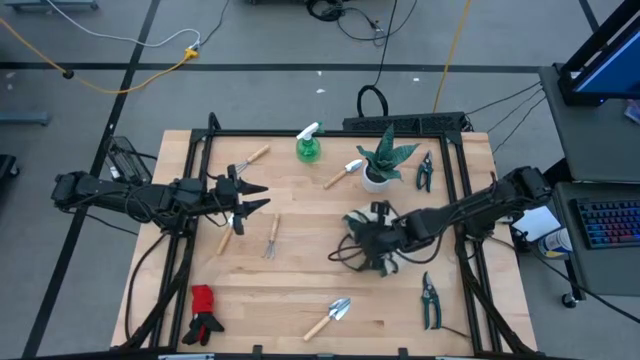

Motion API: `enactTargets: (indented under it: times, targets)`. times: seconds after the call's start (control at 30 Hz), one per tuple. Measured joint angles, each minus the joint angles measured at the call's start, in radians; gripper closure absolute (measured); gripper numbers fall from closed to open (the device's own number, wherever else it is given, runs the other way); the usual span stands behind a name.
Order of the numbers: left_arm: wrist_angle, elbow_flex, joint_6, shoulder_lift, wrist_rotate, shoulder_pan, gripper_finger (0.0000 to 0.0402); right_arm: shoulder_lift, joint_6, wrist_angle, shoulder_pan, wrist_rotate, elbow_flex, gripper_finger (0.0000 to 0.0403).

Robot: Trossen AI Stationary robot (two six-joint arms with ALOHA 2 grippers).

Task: Pick & Place Garden tools in Gardening bag
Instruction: Prepare the gardening bag

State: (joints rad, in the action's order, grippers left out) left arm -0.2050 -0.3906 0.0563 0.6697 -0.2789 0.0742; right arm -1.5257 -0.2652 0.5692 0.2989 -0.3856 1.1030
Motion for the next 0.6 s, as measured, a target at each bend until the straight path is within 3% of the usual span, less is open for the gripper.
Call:
enactTargets:
  times: [0.6]
  targets:
    - [0.000,0.000,0.000,0.000,0.000,0.000,0.0245,0.000,0.257,-0.238,-0.093,0.082,0.000,0.0403]
